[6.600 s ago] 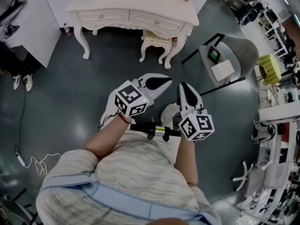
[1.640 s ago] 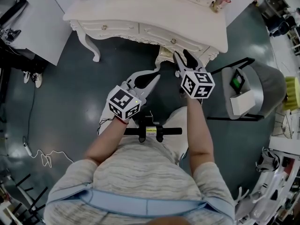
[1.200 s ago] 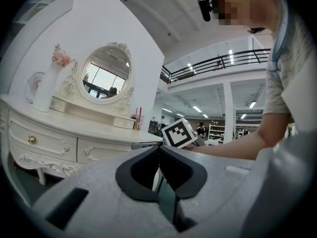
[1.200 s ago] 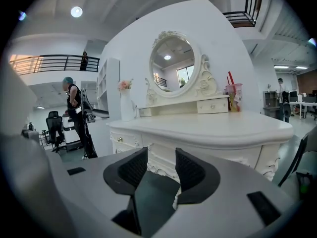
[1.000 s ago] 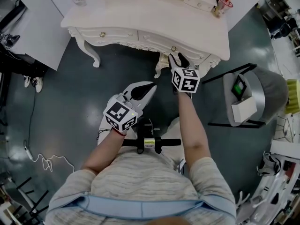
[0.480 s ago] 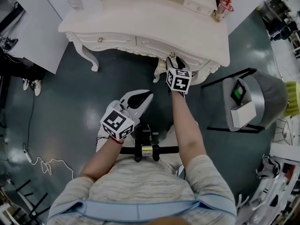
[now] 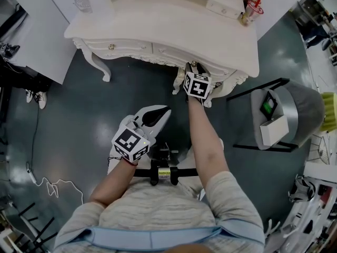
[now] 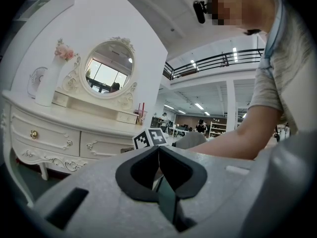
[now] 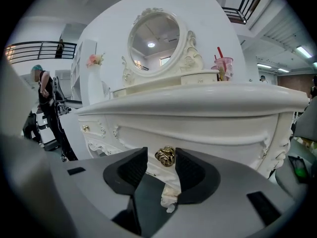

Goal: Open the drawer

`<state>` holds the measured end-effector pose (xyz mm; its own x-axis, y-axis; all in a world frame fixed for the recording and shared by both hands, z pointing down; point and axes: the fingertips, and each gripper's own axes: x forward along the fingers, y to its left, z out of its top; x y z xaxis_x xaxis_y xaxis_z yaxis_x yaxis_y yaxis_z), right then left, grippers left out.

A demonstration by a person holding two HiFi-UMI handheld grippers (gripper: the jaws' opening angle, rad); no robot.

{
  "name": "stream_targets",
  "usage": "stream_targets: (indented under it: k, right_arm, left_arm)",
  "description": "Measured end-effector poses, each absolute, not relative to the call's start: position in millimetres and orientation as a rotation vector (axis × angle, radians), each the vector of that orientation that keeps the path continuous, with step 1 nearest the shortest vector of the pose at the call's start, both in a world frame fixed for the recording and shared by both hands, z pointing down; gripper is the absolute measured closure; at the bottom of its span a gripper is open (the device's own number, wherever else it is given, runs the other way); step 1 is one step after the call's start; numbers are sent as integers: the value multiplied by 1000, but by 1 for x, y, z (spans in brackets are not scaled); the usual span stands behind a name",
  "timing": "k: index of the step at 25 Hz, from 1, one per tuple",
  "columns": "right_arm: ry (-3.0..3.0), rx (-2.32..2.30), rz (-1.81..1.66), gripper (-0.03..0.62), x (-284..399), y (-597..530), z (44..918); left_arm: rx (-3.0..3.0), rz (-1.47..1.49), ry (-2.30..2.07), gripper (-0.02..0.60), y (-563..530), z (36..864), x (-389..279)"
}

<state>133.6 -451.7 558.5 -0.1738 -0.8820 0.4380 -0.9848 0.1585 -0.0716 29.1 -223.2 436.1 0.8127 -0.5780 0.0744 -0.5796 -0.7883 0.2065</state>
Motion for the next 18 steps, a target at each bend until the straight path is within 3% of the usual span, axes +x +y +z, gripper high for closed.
stream_targets:
  k: [18]
  right_arm:
    - [-2085, 1847, 545, 477, 140, -455, 566]
  left_arm:
    - [2771, 9, -899, 568, -223, 437, 28]
